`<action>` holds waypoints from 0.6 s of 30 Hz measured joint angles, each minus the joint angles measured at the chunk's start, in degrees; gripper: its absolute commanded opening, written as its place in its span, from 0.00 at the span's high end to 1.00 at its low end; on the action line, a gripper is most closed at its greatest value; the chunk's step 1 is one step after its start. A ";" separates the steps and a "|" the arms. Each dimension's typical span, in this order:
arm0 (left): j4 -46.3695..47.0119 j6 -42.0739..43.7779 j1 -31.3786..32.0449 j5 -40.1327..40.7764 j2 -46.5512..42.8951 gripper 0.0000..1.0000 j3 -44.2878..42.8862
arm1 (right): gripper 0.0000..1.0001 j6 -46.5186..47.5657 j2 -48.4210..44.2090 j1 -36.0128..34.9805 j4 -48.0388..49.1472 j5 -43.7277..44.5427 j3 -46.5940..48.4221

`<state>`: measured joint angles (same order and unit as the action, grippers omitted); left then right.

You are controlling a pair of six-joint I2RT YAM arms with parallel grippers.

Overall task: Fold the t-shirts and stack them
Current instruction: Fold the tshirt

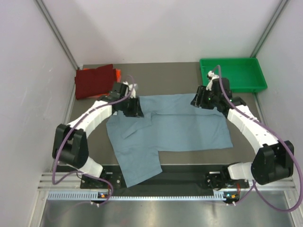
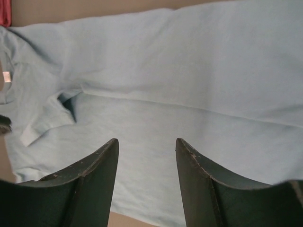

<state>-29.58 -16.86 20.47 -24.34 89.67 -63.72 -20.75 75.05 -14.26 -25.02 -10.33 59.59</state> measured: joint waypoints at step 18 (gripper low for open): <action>-0.26 -14.36 -19.89 6.69 -13.38 0.60 21.31 | 0.55 -8.22 25.99 -26.86 20.48 -3.02 2.56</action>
<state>-29.85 -31.22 0.58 -17.65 76.29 -42.41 -28.97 101.03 -41.12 -4.54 -13.34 62.15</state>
